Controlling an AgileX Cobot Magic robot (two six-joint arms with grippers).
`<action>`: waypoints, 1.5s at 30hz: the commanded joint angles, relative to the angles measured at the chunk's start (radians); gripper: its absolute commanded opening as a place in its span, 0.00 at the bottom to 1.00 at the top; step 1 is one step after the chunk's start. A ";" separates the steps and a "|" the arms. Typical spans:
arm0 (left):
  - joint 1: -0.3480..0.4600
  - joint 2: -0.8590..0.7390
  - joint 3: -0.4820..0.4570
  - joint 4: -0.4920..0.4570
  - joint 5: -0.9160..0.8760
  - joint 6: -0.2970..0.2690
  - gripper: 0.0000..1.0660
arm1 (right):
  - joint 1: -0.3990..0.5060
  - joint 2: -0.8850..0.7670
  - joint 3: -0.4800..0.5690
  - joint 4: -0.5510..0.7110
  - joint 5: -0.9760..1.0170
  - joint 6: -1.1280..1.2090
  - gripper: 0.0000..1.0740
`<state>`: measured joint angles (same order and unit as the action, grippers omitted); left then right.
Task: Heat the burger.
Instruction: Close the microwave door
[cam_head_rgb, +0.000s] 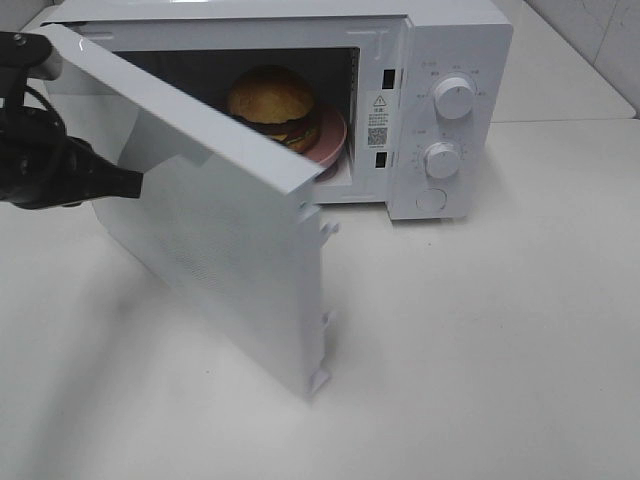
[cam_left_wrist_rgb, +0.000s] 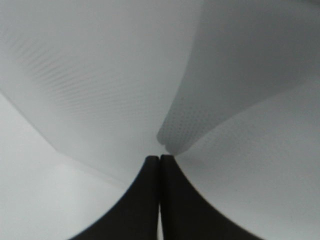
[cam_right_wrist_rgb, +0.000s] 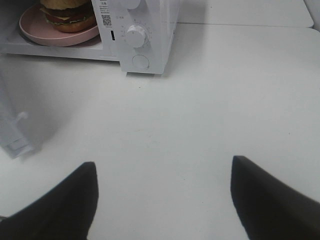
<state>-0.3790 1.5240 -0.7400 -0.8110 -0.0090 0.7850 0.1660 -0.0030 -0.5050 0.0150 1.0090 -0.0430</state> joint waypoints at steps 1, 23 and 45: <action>-0.045 0.053 -0.068 -0.010 -0.023 -0.003 0.00 | -0.003 -0.026 0.000 0.003 -0.013 -0.007 0.65; -0.153 0.311 -0.411 -0.002 -0.035 -0.003 0.00 | -0.003 -0.026 0.000 0.003 -0.013 -0.007 0.65; -0.237 0.551 -0.779 0.016 -0.020 0.000 0.00 | -0.003 -0.026 0.000 0.003 -0.013 -0.006 0.65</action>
<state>-0.6480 2.0520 -1.4440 -0.8620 0.1470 0.7000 0.1660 -0.0030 -0.5050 0.0150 1.0090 -0.0430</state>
